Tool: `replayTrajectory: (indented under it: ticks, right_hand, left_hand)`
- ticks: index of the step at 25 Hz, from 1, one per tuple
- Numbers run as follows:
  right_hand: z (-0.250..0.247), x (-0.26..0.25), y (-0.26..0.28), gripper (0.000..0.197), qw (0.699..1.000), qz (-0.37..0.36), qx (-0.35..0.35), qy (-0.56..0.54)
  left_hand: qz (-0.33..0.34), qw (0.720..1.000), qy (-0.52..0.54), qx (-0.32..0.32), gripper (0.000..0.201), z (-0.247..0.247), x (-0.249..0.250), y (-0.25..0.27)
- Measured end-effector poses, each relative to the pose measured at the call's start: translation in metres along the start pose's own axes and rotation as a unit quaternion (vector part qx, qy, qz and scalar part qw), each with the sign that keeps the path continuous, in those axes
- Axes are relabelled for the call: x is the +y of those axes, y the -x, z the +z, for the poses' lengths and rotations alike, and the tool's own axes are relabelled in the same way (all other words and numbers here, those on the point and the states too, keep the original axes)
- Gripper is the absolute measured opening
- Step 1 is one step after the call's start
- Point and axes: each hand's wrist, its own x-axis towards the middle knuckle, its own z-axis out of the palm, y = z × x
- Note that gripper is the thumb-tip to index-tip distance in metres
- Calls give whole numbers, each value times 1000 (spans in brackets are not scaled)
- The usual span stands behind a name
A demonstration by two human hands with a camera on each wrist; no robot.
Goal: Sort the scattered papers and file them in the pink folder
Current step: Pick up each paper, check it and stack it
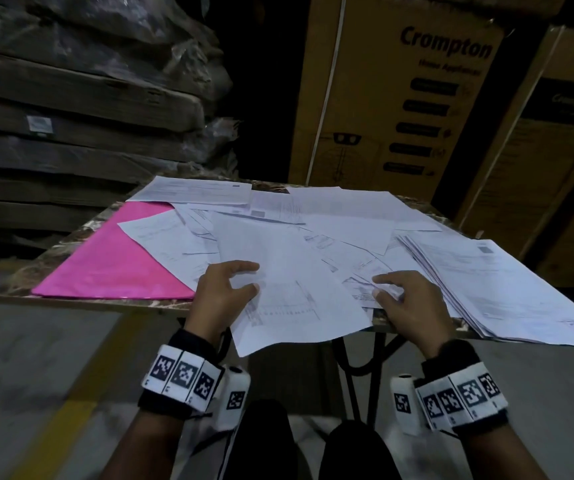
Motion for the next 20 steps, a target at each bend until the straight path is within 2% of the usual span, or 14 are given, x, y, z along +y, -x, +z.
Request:
replayTrajectory:
  ticks: [2,4,7,10,12,15,17,20]
  right_hand:
    - [1,10,-7,19,995,14,-84,57]
    - [1,17,-10,35,985,20,-148,90]
    - [-1,17,-13,51,975,12,-166,147]
    - [0,14,-13,48,964,6,-169,204]
    - [2,15,-12,45,974,-17,-141,174]
    - [1,10,-12,23,997,-19,-56,53]
    - [2,5,-10,26,1000,-25,-1,5]
    - [4,-5,-9,32,994,-74,75,-26]
  left_hand:
    - [-7,1000,5,-2,31,0,-4,-1]
    - [-16,1000,8,-8,31,0,-7,-3]
    - [-27,1000,4,-12,32,0,-9,-7]
    - [-34,999,9,-15,32,0,-10,-8]
    - [-38,999,15,-15,32,0,-10,-8]
    - [-37,999,14,-19,32,-1,-9,-8]
    - [-38,999,12,-20,32,-2,-10,-8]
    - [-35,999,9,-20,32,-2,-10,-7]
